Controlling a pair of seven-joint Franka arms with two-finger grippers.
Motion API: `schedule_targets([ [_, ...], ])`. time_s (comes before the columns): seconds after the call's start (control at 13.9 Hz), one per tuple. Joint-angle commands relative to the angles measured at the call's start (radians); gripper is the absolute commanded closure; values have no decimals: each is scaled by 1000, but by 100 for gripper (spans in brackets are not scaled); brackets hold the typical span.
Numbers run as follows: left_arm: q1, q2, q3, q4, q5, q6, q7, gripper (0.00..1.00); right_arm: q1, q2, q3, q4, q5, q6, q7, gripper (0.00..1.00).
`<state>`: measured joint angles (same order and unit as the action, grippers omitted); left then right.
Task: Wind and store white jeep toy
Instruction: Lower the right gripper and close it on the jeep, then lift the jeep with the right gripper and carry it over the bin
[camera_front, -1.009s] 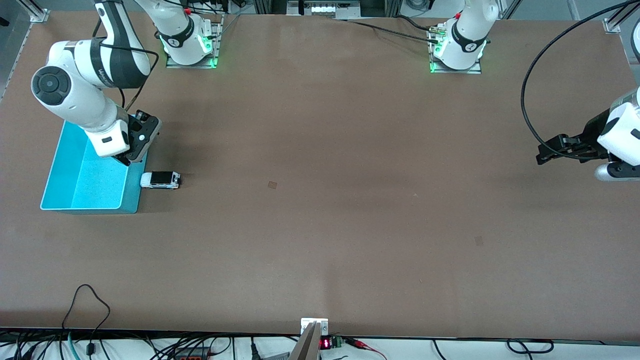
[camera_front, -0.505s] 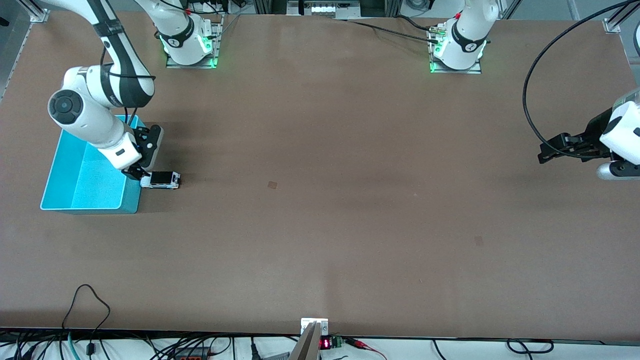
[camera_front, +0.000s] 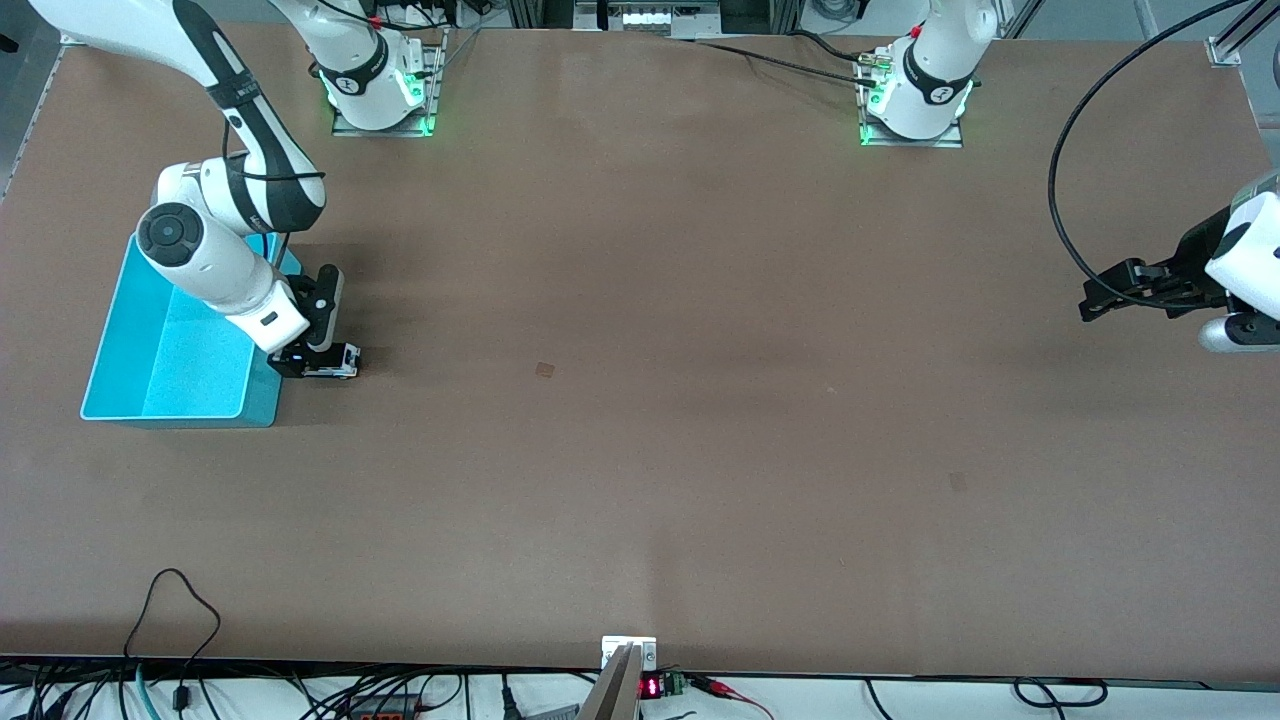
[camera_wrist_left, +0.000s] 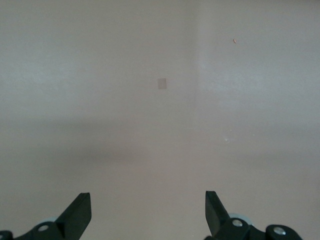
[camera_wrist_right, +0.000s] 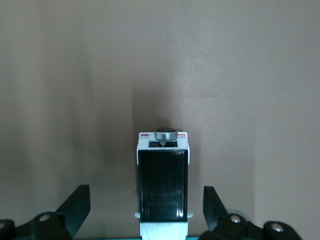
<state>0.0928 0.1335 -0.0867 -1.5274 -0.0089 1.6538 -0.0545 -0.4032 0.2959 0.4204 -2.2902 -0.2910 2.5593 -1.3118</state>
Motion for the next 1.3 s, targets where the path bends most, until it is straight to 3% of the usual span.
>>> schedule_targets([
  [0.0, 11, -26, -7, -22, -14, -8, 19, 0, -22, 37, 20, 8, -33, 33, -17, 0],
  [0.43, 11, -25, -8, -22, -16, -3, 19, 0, -22, 100, 18, 11, -80, 104, -10, 0],
  [0.58, 11, -25, -8, -23, -17, -3, 19, 0, -25, 112, 18, 11, -103, 124, -10, 7],
  [0.65, 11, -25, -8, -23, -17, -3, 19, 0, -29, 114, 18, 11, -115, 127, -10, 22],
  [0.79, 11, -25, -8, -25, -19, -3, 19, 0, -35, 114, 18, 11, -125, 125, -9, 63],
  [0.86, 11, -25, -8, -26, -20, -3, 19, 0, -35, 114, 18, 12, -125, 125, -3, 78],
  [1.01, 11, -25, -8, -27, -20, -3, 19, 0, -35, 112, 18, 12, -125, 125, 3, 96],
  [1.23, 13, -25, -7, -25, -20, -3, 19, 0, -35, 97, 18, 14, -116, 122, 73, 100],
])
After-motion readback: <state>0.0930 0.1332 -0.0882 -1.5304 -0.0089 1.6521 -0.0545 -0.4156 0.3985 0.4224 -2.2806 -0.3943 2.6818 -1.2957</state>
